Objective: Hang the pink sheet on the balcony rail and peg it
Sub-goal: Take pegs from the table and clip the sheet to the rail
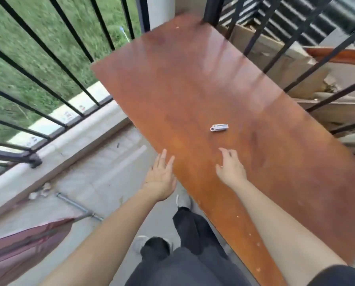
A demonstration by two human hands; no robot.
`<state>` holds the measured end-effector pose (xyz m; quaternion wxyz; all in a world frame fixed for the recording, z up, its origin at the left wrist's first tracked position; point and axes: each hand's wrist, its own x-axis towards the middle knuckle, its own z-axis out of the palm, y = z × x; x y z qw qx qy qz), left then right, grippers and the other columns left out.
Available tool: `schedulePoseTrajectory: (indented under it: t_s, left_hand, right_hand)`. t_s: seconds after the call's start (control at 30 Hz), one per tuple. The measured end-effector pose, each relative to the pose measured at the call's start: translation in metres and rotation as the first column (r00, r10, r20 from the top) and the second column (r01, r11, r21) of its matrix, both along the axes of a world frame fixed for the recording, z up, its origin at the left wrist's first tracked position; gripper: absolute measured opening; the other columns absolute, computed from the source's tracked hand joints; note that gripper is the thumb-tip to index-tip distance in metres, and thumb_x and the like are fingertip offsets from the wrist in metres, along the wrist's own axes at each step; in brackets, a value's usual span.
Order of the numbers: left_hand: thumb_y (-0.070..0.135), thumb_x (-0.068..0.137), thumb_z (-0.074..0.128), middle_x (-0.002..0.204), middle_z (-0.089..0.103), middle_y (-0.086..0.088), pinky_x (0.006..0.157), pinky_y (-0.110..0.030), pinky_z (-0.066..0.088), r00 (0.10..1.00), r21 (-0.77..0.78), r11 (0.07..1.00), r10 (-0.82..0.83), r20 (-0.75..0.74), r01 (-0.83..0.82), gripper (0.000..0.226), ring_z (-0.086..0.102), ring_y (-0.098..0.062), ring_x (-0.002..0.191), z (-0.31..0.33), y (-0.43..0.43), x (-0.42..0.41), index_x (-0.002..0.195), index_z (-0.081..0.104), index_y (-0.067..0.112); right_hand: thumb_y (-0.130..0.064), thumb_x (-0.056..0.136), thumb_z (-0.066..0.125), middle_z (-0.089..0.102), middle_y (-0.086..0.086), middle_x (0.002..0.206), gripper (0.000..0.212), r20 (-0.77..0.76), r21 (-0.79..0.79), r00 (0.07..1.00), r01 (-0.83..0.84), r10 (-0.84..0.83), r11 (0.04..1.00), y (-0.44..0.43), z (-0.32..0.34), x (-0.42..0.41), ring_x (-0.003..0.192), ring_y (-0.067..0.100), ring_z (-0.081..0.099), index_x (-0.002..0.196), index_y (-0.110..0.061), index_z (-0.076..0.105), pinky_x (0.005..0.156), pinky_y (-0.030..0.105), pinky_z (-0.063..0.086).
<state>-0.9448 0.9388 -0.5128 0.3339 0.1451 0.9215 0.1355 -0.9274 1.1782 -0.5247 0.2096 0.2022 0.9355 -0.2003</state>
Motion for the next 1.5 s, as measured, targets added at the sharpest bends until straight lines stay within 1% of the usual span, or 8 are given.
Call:
schedulePoseTrajectory:
  t_s: [0.27, 0.63, 0.8, 0.87, 0.97, 1.1, 1.37, 1.5]
  left_hand:
    - [0.029, 0.099, 0.039, 0.163, -0.015, -0.002, 0.120, -0.045, 0.014, 0.985, -0.070, 0.995, 0.087, 0.150, -0.077, 0.065, -0.012, -0.022, 0.150, -0.043, 0.019, -0.029, 0.156, 0.007, 0.021]
    - [0.027, 0.099, 0.036, 0.163, -0.015, 0.004, 0.120, -0.045, 0.016, 0.956, -0.109, 0.993, -0.015, 0.292, 0.049, 0.059, -0.008, -0.016, 0.150, -0.039, -0.003, -0.043, 0.154, 0.017, 0.023]
    - [0.030, 0.099, 0.041, 0.159, 0.023, -0.005, 0.118, -0.038, 0.023, 0.934, -0.041, 0.970, 0.242, 0.263, -0.239, 0.054, 0.022, -0.023, 0.146, -0.019, -0.033, -0.046, 0.151, 0.028, 0.019]
    - [0.031, 0.100, 0.046, 0.154, 0.033, -0.007, 0.114, -0.034, 0.029, 0.848, 0.040, 0.870, 0.469, 0.247, -0.492, 0.055, 0.033, -0.024, 0.141, -0.006, -0.049, -0.044, 0.150, 0.030, 0.017]
    - [0.035, 0.097, 0.053, 0.135, 0.051, -0.003, 0.104, -0.036, 0.043, 0.540, 0.174, 0.515, 0.749, 0.383, -0.839, 0.054, 0.050, -0.021, 0.125, 0.018, -0.080, -0.043, 0.146, 0.038, 0.019]
    - [0.040, 0.097, 0.053, 0.123, 0.060, -0.003, 0.086, -0.038, 0.051, 0.296, 0.294, 0.150, 0.778, 0.554, -0.944, 0.039, 0.057, -0.020, 0.114, 0.059, -0.134, -0.034, 0.131, 0.051, 0.021]
    - [0.021, 0.090, 0.069, 0.087, 0.066, 0.001, 0.066, -0.023, 0.044, 0.294, 0.557, -0.017, 0.837, 0.462, -0.830, 0.010, 0.061, -0.011, 0.078, 0.125, -0.259, 0.042, 0.099, 0.067, 0.015]
    - [0.021, 0.089, 0.070, 0.083, 0.066, 0.001, 0.062, -0.022, 0.044, 0.243, 0.596, -0.052, 0.882, 0.404, -0.802, 0.016, 0.059, -0.010, 0.072, 0.137, -0.326, 0.090, 0.102, 0.067, 0.012]
  right_hand:
    - [-0.036, 0.095, 0.055, 0.041, 0.012, 0.127, 0.069, -0.049, -0.003, 0.999, 0.004, -0.004, 1.000, 0.022, -0.025, -0.092, 0.109, 0.035, 0.053, 0.154, -0.032, 0.019, 0.090, 0.041, 0.045]
    - [-0.016, 0.092, 0.060, 0.063, 0.014, 0.106, 0.012, 0.034, -0.054, 0.998, -0.050, 0.052, 0.997, 0.011, -0.040, -0.099, 0.103, 0.035, 0.059, 0.103, -0.013, 0.063, 0.085, 0.035, 0.043]
    - [-0.022, 0.088, 0.068, 0.064, -0.002, 0.083, 0.010, 0.092, -0.245, 0.996, 0.024, -0.001, 0.969, -0.020, -0.021, -0.113, 0.080, 0.016, 0.061, 0.095, -0.022, 0.062, 0.062, 0.023, 0.040]
    - [-0.019, 0.090, 0.070, 0.067, -0.001, 0.078, 0.022, 0.190, -0.480, 0.982, 0.100, -0.008, 0.872, -0.047, -0.012, -0.119, 0.060, 0.005, 0.064, 0.108, -0.010, 0.061, 0.051, 0.015, 0.042]
    - [-0.013, 0.098, 0.059, 0.072, 0.004, 0.083, 0.021, 0.296, -0.738, 0.954, 0.195, 0.051, 0.646, -0.095, 0.012, -0.122, 0.058, 0.002, 0.065, 0.115, -0.002, 0.062, 0.057, 0.014, 0.049]
    - [-0.020, 0.097, 0.061, 0.075, 0.008, 0.096, 0.016, 0.297, -0.872, 0.931, 0.173, 0.213, 0.457, -0.166, 0.053, -0.118, 0.074, 0.008, 0.066, 0.110, -0.013, 0.068, 0.069, 0.018, 0.051]
    - [-0.032, 0.092, 0.065, 0.076, 0.013, 0.100, 0.026, 0.257, -0.924, 0.875, 0.097, 0.411, 0.371, -0.332, 0.119, -0.084, 0.083, 0.017, 0.070, 0.108, -0.012, 0.070, 0.075, 0.023, 0.055]
    - [-0.030, 0.078, 0.078, 0.073, 0.011, 0.100, 0.043, 0.135, -0.943, 0.790, -0.084, 0.599, 0.323, -0.399, 0.137, -0.052, 0.088, 0.015, 0.068, 0.111, -0.002, 0.070, 0.082, 0.022, 0.056]
